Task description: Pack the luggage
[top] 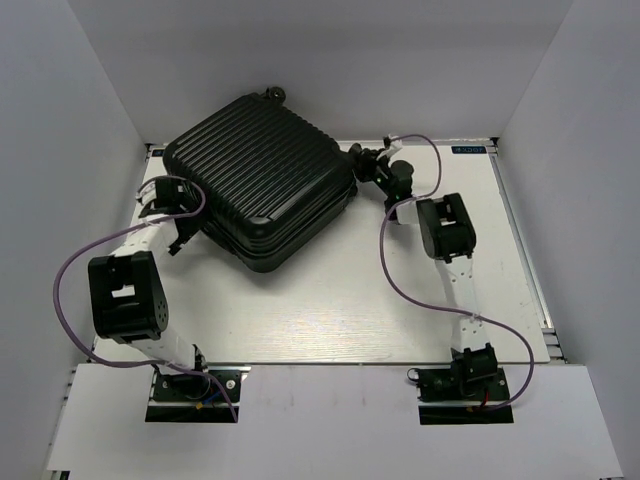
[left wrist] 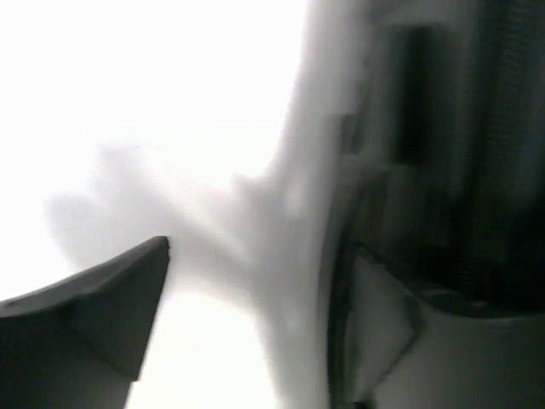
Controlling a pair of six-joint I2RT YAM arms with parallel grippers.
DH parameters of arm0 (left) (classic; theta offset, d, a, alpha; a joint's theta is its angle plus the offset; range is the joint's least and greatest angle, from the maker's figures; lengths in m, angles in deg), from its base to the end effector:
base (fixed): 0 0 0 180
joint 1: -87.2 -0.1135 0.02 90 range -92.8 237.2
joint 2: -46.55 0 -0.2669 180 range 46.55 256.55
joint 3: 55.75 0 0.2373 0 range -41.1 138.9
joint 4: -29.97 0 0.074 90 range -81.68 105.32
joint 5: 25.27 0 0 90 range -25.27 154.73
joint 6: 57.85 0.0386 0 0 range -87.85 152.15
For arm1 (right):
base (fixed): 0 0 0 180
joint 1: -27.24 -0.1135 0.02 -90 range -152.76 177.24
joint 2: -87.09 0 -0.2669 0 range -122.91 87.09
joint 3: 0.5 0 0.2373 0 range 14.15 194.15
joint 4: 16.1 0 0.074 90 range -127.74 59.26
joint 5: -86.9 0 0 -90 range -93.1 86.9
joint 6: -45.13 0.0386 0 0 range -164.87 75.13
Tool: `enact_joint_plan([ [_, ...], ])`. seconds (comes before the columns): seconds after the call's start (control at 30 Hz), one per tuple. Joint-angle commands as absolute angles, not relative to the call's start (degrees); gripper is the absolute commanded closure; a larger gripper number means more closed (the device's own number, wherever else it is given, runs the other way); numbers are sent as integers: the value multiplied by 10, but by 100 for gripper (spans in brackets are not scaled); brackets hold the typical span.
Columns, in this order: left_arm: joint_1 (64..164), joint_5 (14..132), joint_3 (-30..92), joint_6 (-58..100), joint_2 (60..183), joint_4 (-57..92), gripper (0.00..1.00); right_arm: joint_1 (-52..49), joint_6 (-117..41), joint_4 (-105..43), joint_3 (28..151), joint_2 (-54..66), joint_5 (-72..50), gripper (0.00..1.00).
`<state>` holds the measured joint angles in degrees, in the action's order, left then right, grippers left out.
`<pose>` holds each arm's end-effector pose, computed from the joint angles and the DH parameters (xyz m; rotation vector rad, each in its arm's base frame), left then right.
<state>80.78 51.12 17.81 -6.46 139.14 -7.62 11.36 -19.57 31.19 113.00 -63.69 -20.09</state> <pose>0.3147 0.0446 0.2096 -1.0474 2.2915 0.0794 0.5269 0.1616 0.1193 -0.1362 1.4454 0.7990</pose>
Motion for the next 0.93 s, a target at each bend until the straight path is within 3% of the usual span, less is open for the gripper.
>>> enact_joint_plan([
  [0.0, 784, 429, 189, -50, 1338, -141, 0, 130, -239, 318, 1012, -490, -142, 76],
  [0.07, 781, 416, 205, -49, 1303, -177, 0, 144, -240, 331, 935, -432, -132, 65],
  [0.1, 774, 412, 210, -49, 1278, -194, 0, 148, -237, 333, 865, -414, -129, 49],
  [0.17, 762, 400, 223, -59, 1236, -283, 0, 160, -232, 318, 823, -338, -126, 36],
  [0.2, 759, 399, 251, -58, 1229, -309, 0, 164, -231, 302, 803, -319, -121, 10],
  [0.3, 757, 377, 296, -40, 1196, -469, 0, 175, -244, 67, 754, -177, -67, 9],
  [0.37, 759, 356, 312, -62, 1167, -546, 0, 174, -255, -248, 805, -111, -34, 9],
  [0.47, 760, 351, 293, -74, 1120, -611, 0, 174, -283, -409, 782, -38, 54, 9],
  [0.6, 760, 381, 235, -49, 1004, -595, 0, 175, -299, -451, 708, 78, 63, 9],
  [0.9, 760, 391, 207, -27, 960, -623, 0, 174, -274, -486, 630, 215, 44, 9],
])
